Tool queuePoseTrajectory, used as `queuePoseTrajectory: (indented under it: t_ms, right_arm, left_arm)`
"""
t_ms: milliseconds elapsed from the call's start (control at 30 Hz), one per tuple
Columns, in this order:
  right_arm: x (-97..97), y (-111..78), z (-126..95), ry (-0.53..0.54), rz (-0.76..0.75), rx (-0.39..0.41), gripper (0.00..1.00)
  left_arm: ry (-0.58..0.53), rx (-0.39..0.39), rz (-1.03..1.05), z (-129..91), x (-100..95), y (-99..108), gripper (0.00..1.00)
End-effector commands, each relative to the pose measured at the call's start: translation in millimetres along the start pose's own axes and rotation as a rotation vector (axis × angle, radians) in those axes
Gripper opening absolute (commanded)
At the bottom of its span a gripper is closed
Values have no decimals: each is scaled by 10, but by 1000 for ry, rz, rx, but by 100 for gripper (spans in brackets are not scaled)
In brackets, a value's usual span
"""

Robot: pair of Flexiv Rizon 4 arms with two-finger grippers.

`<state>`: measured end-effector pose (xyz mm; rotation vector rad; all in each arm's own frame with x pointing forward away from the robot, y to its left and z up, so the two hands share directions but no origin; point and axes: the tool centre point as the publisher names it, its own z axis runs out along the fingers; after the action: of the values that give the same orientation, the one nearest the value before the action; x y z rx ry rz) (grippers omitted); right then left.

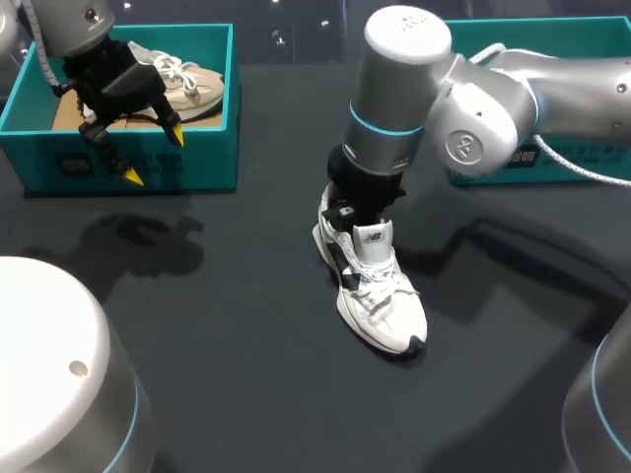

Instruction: Take the shoe out of the shoebox, open the shoe tongue, remove and reinsert the insole, then place the shoe into the shoebox

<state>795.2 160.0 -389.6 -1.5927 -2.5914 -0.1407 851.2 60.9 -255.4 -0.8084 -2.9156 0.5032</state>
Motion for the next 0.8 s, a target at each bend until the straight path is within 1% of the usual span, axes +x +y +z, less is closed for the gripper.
queuePoseTrajectory:
  t_ms: [33,300,467,667,800]
  right_arm:
    - [16,92,-126,-6,-21,26,0]
    - [103,77,-158,-17,-65,89,0]
    - [184,8,-265,-27,-62,114,0]
    - [187,-34,-412,-46,-57,131,0]
    - [151,-42,-433,-57,-51,143,0]
  left_arm:
    - [1,-1,1,-2,0,3,100]
    - [1,-1,1,-2,0,3,100]
    - [1,-1,1,-2,0,3,100]
    - [1,-1,1,-2,0,3,100]
    - [1,-1,1,-2,0,3,100]
